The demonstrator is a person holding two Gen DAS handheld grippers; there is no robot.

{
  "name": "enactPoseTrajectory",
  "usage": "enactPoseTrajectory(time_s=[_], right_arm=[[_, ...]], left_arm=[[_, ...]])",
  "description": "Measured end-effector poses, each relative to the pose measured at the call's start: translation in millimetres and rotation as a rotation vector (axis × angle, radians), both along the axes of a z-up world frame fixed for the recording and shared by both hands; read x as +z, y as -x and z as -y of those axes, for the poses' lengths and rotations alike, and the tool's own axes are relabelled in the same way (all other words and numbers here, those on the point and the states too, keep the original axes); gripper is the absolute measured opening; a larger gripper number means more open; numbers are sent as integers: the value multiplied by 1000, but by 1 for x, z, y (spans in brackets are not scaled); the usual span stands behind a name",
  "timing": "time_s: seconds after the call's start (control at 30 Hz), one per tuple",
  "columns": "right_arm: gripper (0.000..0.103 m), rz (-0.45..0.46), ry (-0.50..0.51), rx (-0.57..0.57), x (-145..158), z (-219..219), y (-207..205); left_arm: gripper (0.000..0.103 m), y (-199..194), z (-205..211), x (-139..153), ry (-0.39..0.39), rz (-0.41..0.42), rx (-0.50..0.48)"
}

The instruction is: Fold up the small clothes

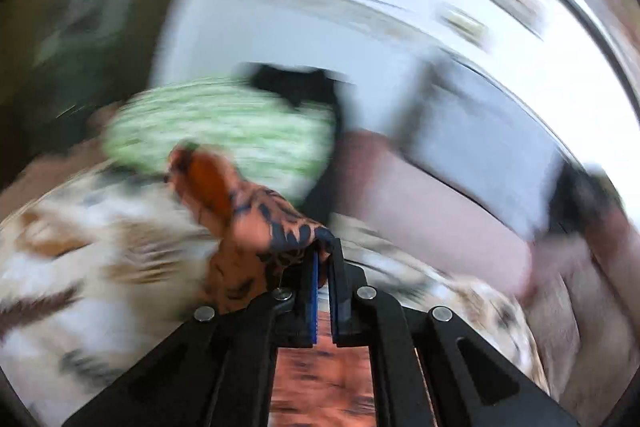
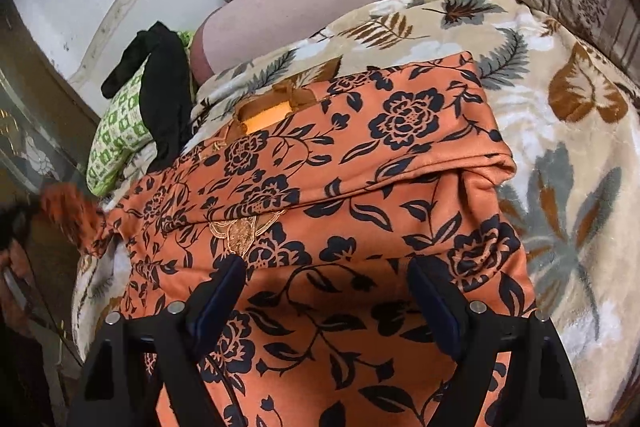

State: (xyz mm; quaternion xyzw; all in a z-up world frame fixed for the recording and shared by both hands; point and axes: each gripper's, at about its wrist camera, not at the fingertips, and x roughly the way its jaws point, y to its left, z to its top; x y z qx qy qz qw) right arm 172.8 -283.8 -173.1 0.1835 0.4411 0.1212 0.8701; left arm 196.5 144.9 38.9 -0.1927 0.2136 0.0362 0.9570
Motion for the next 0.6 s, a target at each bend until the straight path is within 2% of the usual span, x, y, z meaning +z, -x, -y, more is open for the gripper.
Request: enactPoseTrajectory(time_s=[0.07, 0.1, 0.17, 0.2, 0.23, 0.3, 0.37, 0.4, 0.43, 0.47, 0.5, 0.6], right_arm=[[85, 3, -12, -14, -1, 8, 4], [85, 4, -18, -23, -2, 12, 6], [85, 3, -26, -42, -2, 21, 8], [85, -2, -30, -55, -2, 27, 9], [85, -8, -35, -61, -3, 31, 9], [85, -22, -49, -70, -4, 37, 7], [86, -35, -85, -82, -1, 42, 3], [87, -31, -101, -81, 1, 43, 2], [89, -22, -122, -80, 4, 42, 0], [90, -16, -135, -79, 7, 41, -4], [90, -10, -150, -70, 10, 37, -9], [90, -10, -205, -14, 14, 17, -40]], left_arm=[[3, -13, 57, 2, -45, 5, -123], [3, -22, 92, -3, -69, -8, -203], [4, -32, 139, -21, -102, -44, -293], [4, -38, 162, -39, -115, -91, -354], [9, -47, 178, -58, -131, -160, -425], [15, -55, 195, -102, -166, -317, -524], [20, -45, 181, -125, -163, -366, -503], [27, -41, 168, -129, -153, -375, -472], [39, -35, 142, -131, -116, -369, -422], [46, -29, 121, -131, -85, -354, -372], [56, -21, 91, -131, -57, -334, -286], [59, -12, 42, -143, -57, -368, -146]])
